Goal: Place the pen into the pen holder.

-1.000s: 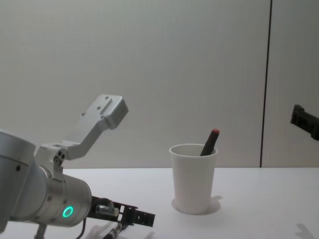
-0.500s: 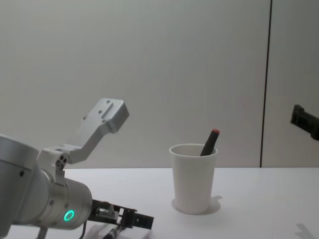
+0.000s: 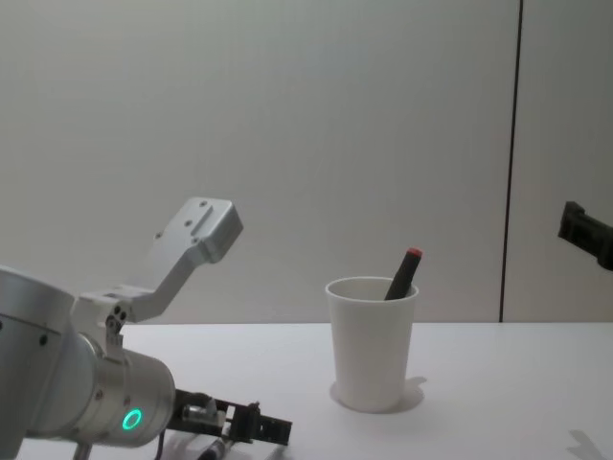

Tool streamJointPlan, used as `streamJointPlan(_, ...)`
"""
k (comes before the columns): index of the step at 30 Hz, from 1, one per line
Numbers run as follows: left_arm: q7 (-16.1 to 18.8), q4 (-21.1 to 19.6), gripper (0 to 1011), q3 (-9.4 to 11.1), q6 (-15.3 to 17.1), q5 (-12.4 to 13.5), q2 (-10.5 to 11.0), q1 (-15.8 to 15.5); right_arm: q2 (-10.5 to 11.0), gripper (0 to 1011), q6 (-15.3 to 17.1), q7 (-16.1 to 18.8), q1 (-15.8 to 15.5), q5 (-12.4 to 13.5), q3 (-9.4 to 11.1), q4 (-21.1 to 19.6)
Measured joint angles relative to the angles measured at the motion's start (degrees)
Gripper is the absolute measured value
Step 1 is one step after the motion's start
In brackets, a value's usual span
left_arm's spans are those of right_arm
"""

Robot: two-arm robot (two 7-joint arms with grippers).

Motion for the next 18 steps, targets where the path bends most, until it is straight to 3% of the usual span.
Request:
streamJointPlan(6, -0.1, 0.8, 945, -0.3, -0.3, -0.5, -0.2, -0.2, 0.0, 1001, 0.0, 0.0, 0.0, 0.0, 0.0, 0.0)
streamJointPlan(10, -0.1, 1.1, 809, -0.5, -0.6, -0.9, -0.2, -0.3, 0.0, 1001, 0.0, 0.0, 0.0, 0.0, 0.0, 0.0)
streamJointPlan(12, -0.1, 1.2, 788, -0.6, -0.7, -1.0, -0.2, -0.3, 0.0, 1001, 0.0, 0.0, 0.0, 0.0, 0.0, 0.0)
streamJointPlan(18, 0.0, 1.7, 570, -0.9, -1.2, -1.5, -0.3, -0.3, 0.0, 1001, 0.0, 0.0, 0.0, 0.0, 0.0, 0.0)
